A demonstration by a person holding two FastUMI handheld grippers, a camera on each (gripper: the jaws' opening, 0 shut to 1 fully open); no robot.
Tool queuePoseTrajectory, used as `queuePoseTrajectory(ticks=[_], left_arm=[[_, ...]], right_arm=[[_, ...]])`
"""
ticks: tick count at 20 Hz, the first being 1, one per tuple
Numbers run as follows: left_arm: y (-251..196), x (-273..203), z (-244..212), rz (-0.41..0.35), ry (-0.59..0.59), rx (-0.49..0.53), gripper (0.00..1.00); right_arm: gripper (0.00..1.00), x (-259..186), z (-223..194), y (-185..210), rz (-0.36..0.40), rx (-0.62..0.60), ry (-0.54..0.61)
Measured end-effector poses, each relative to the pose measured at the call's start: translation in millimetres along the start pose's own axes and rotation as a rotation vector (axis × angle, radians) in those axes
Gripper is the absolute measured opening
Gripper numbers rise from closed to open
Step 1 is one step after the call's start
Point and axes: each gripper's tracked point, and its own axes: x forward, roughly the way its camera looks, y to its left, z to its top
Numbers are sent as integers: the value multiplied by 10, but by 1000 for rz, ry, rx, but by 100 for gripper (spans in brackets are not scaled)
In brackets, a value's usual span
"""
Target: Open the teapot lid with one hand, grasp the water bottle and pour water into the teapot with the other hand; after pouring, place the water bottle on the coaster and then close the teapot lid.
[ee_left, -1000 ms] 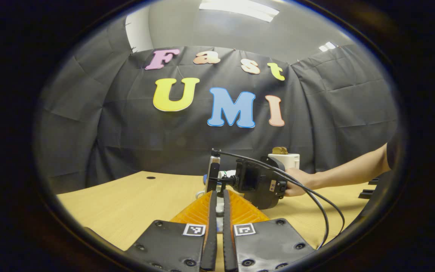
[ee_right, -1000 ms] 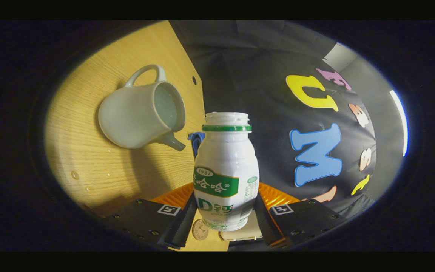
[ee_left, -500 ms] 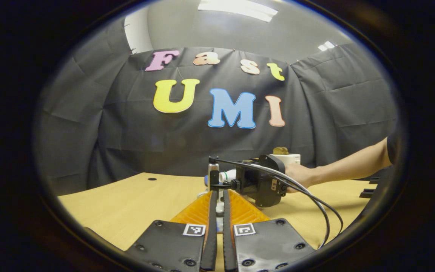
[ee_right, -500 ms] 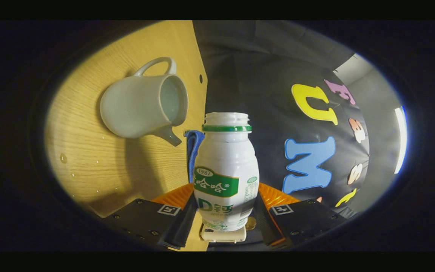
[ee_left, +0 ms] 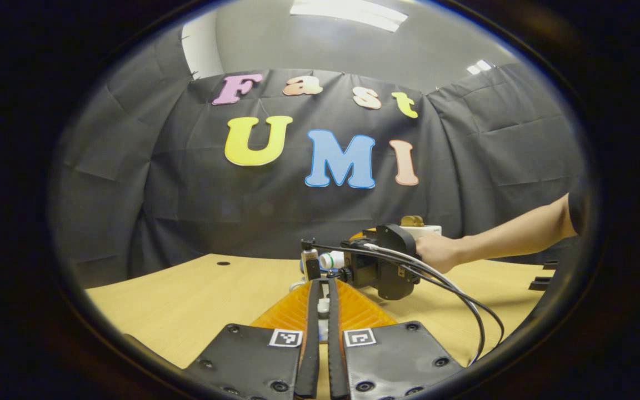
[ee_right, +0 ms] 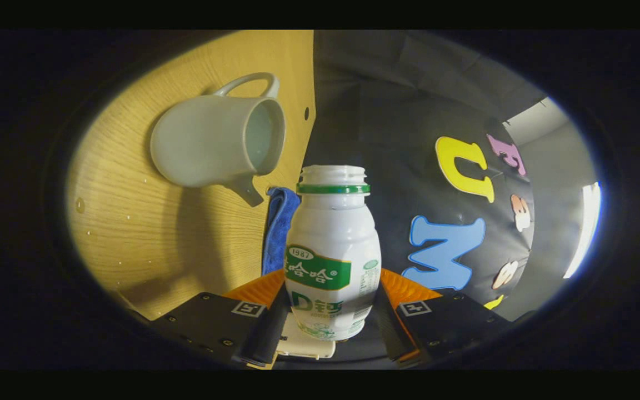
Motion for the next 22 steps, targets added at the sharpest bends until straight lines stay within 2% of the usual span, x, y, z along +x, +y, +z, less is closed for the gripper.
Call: queuePoseTrajectory(ticks=[1,2,3,5,6,14,15,16,19,20,21,22], left_arm=[[6,-8,-2,2,2,2,17],[9,-4,-12,4,3,3,13],[5,-7,-8,3,3,3,17],[-5,-1,-1,0,3,4,10],[-9,-10,0,0,1,7,13],[-7,-16,17,2,-4,15,13],[-11,-12,31,1,-5,15,17],[-9,-15,23,2,-5,16,13],[13,-31,34,9,-6,18,13],[24,-32,26,10,-6,15,17],[25,-28,35,11,-6,12,13],[22,-25,33,11,-5,11,17]], right_arm=[[72,5,16,-10,-7,-13,-5],[72,1,23,-9,-13,-25,-11],[72,-4,29,-15,-18,-38,-15],[72,4,36,-33,-24,-51,-20],[72,5,30,-38,-26,-55,-20],[72,-14,51,-83,-53,-100,-30],[72,-3,43,-95,-52,-104,-31],[72,-3,41,-114,-55,-111,-31],[72,10,48,-193,-73,-132,-40],[72,17,53,-197,-75,-136,-42],[72,22,63,-218,-80,-143,-45],[72,12,64,-238,-85,-150,-46]])
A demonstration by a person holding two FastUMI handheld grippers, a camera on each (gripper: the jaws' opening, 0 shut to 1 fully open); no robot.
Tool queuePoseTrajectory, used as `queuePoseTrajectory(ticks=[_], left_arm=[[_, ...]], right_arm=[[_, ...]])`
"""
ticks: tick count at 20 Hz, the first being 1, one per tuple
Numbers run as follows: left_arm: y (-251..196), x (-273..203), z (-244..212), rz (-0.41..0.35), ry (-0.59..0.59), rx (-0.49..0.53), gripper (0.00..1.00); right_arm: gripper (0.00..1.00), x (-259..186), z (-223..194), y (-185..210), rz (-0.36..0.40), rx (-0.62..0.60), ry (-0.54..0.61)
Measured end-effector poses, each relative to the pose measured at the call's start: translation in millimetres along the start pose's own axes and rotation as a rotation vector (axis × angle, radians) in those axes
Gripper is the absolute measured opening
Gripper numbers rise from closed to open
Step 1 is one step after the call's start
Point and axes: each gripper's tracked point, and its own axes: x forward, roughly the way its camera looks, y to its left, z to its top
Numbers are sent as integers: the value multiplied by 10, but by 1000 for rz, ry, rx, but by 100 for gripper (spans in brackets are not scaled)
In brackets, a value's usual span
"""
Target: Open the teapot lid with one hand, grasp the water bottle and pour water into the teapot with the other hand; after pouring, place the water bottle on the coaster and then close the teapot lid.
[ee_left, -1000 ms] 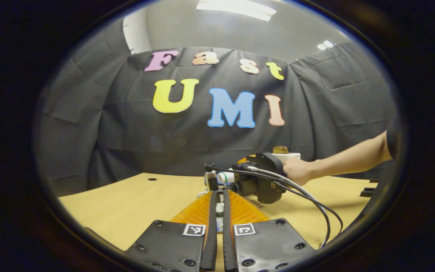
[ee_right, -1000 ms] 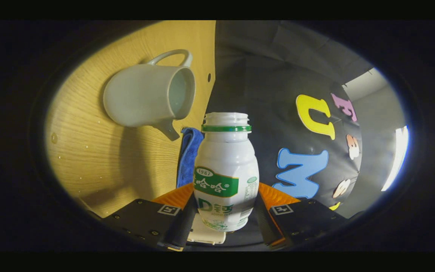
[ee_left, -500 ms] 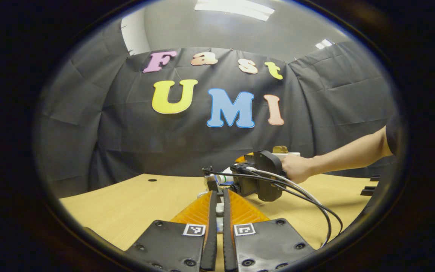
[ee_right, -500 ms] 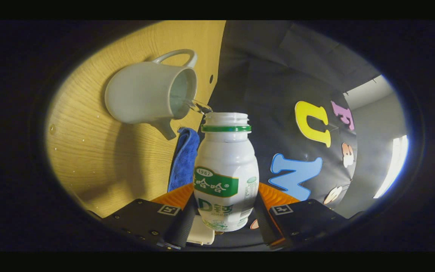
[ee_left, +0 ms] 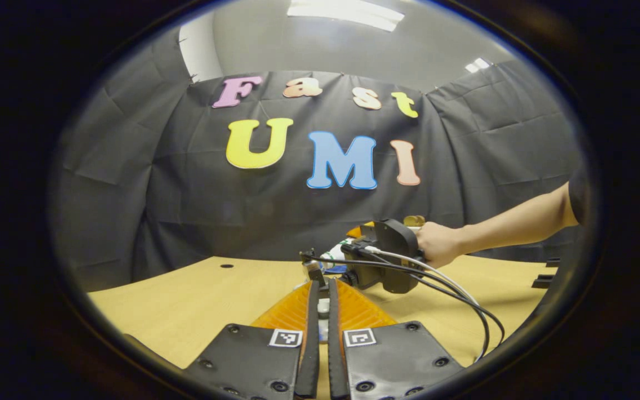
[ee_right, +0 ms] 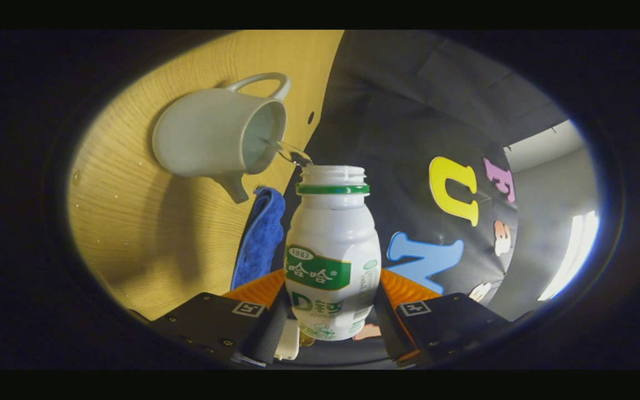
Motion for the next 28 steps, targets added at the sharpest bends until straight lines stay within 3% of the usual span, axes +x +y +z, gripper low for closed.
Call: queuePoseTrajectory(ticks=[8,9,18,20,28], left_arm=[[-1,-5,-3,3,0,8,13],[15,2,15,8,-3,10,10],[6,0,5,5,-1,13,17],[15,-10,16,8,-5,14,13],[16,-13,34,10,-10,22,13]], right_arm=[[72,37,35,-78,-17,-47,-19],[72,47,27,-83,-21,-58,-19],[72,68,72,-172,-40,-124,-42],[72,73,75,-194,-44,-139,-46],[72,87,61,-239,-55,-185,-58]])
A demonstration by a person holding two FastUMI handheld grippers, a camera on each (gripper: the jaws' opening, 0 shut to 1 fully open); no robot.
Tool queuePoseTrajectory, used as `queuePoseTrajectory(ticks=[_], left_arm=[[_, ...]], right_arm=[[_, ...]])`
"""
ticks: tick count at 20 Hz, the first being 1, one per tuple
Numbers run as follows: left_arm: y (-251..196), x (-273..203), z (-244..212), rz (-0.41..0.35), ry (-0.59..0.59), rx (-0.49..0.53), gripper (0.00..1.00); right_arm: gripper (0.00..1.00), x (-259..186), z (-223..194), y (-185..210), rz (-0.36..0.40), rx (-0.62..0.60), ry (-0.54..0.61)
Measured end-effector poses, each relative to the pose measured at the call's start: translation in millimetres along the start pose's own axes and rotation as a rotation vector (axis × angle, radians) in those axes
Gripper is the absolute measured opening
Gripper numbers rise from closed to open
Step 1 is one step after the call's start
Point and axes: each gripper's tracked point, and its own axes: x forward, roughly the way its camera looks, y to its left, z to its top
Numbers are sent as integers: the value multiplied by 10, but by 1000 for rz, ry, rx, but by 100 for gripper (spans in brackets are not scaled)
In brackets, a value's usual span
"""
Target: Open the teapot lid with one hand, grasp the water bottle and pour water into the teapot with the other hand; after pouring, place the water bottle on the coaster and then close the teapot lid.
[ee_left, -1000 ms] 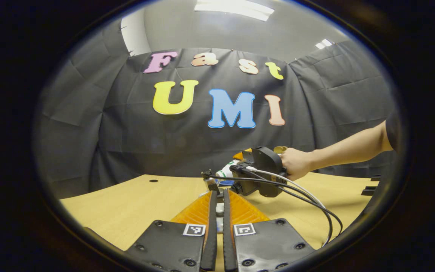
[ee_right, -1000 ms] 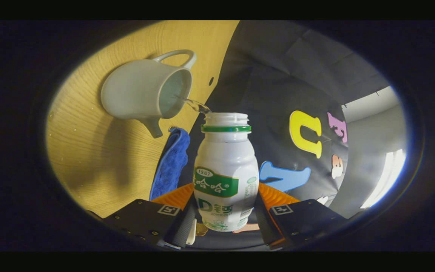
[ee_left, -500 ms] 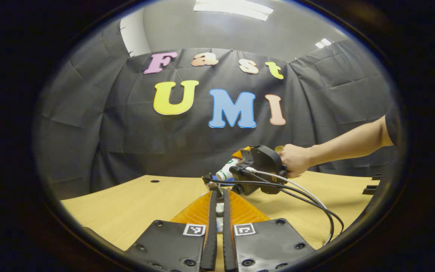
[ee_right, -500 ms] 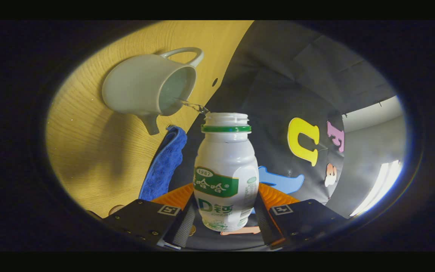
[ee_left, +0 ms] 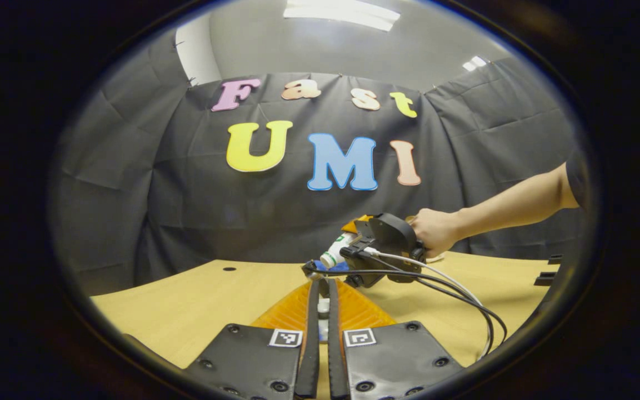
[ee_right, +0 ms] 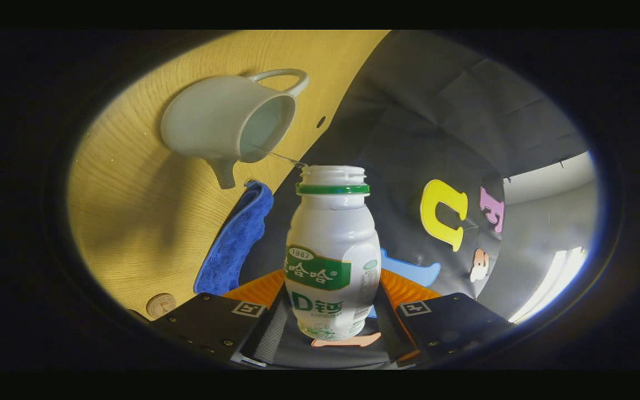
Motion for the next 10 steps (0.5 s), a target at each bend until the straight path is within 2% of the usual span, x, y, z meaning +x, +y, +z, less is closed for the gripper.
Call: queuePoseTrajectory(ticks=[10], left_arm=[[-6,7,-25,0,6,3,13]], right_arm=[[72,-3,11,-12,-14,-19,-11]])
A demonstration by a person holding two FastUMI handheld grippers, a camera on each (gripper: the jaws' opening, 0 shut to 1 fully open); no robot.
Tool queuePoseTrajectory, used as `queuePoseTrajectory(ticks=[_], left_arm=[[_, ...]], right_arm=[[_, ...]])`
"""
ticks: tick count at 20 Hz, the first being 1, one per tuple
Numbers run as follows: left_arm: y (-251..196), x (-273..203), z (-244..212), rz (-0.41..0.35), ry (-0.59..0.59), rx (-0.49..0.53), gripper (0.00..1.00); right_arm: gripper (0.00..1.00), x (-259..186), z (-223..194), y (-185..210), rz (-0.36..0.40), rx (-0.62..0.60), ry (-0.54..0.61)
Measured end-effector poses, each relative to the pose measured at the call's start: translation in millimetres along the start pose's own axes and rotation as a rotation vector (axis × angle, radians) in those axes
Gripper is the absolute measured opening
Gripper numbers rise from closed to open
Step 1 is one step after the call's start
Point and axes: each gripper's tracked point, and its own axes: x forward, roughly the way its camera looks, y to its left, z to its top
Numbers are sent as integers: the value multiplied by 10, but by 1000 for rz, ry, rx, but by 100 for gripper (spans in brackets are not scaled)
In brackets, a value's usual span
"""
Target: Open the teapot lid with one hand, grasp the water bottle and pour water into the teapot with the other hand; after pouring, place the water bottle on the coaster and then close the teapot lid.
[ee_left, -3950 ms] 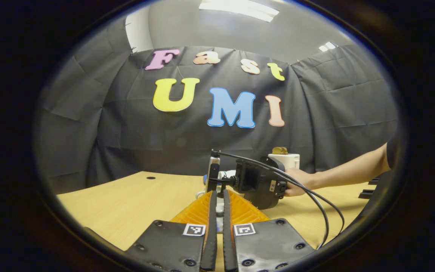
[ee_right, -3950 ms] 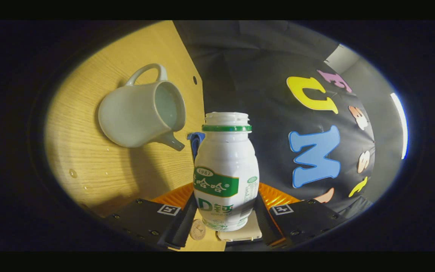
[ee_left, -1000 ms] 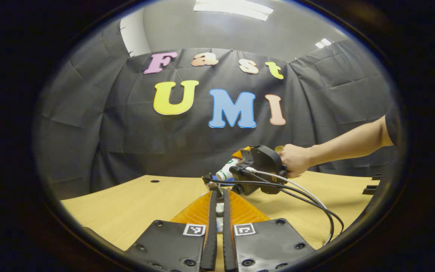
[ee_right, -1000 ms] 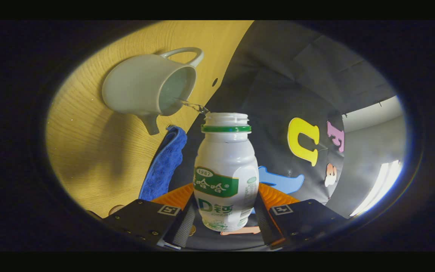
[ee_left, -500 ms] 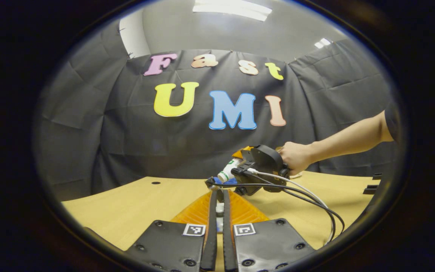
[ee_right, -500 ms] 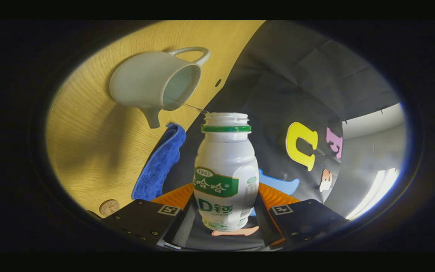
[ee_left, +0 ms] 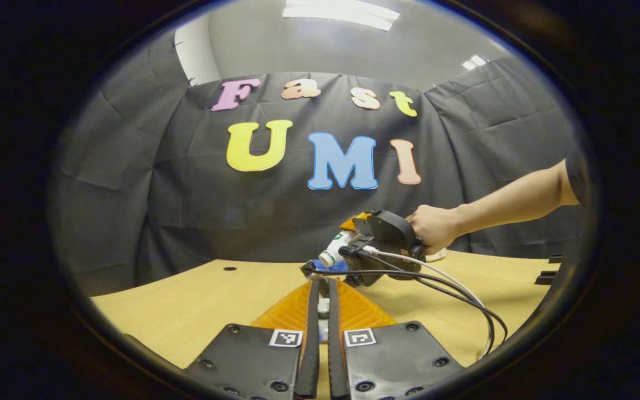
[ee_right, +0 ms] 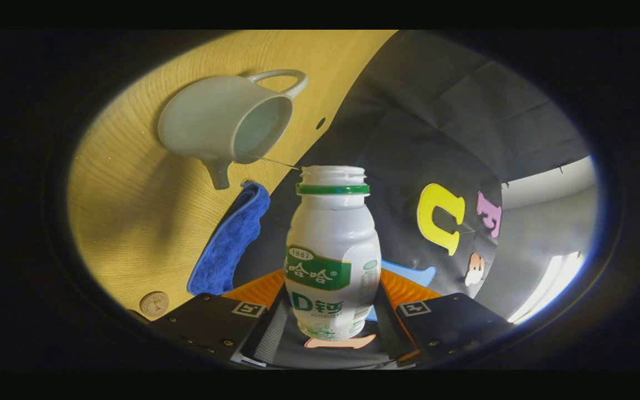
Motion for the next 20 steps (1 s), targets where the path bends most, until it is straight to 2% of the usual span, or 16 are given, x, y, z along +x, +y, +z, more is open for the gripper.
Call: queuePoseTrajectory(ticks=[4,5,6,13,20], left_arm=[[1,-2,-2,1,2,2,13],[-7,-4,11,0,-1,3,17],[-17,-2,9,-1,-2,4,13],[-13,13,-27,-2,8,1,13],[-18,10,-49,-4,10,1,13]], right_arm=[[72,-26,69,69,24,45,0],[72,-26,93,112,32,47,-1],[72,-19,106,142,35,47,-2],[72,-26,132,285,63,66,1],[72,-148,223,470,157,266,16]])
